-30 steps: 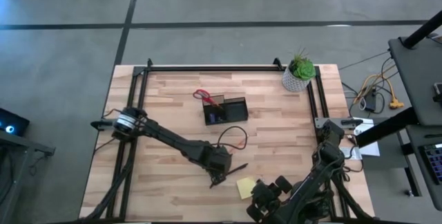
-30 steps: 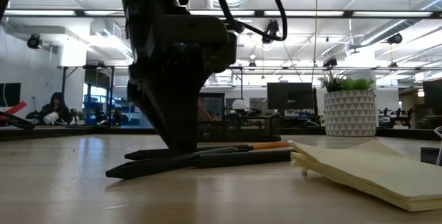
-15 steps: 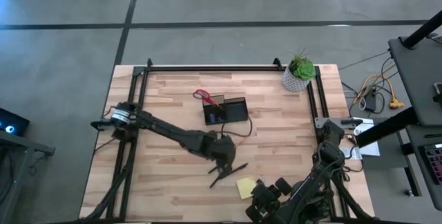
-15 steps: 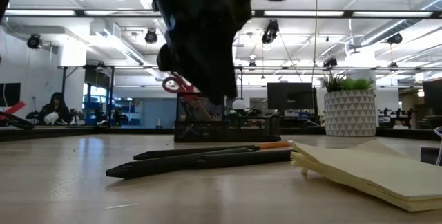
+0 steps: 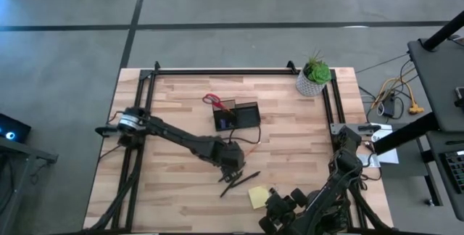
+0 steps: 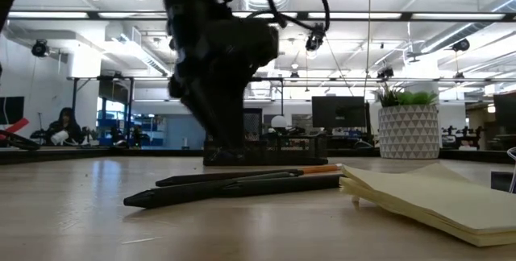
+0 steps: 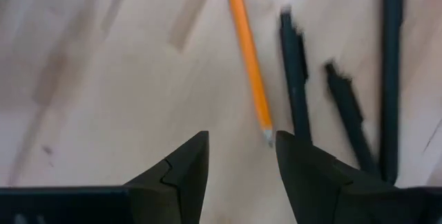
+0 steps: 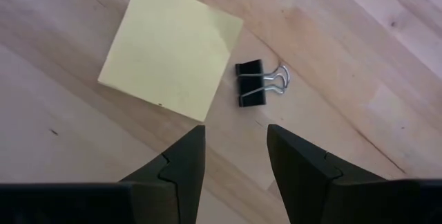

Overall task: Pick and place office supplies into organizer
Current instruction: Put the pencil into the top left section of the desk organizer

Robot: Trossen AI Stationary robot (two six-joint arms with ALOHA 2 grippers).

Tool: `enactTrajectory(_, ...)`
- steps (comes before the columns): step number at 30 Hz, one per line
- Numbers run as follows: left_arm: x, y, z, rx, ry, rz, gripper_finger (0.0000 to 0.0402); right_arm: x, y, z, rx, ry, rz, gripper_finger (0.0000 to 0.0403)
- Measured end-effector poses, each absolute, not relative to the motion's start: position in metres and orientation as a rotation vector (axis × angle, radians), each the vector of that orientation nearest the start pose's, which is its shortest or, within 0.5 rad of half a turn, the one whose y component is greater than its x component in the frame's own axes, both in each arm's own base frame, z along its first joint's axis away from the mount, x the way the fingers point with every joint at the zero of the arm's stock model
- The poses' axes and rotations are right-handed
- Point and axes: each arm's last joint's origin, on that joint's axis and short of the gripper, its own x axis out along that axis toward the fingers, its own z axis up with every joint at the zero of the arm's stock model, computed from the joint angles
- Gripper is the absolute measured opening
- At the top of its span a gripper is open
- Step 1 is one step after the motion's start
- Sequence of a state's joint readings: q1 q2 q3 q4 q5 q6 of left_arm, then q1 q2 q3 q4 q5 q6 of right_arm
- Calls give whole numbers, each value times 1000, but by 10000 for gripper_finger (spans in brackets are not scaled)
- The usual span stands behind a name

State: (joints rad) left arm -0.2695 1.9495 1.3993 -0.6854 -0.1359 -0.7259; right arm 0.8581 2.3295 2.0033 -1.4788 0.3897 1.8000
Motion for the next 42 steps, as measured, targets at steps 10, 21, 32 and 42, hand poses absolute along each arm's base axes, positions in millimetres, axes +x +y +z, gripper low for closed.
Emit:
enactTrajectory(10, 367, -114, 177, -467, 1175, 359, 93, 289, 318, 180, 455, 1094, -948, 150)
enactTrajectory(21, 323, -108, 215, -1008, 711, 414, 6, 290, 310, 172, 672, 972, -1165, 149)
enactTrajectory(32, 281, -101, 165, -1437, 502, 361, 0, 284, 252, 200, 699, 932, -1263, 148)
enactTrajectory(42, 292, -106, 142, -1405, 564, 422, 0, 263, 192, 221, 725, 960, -1239, 148)
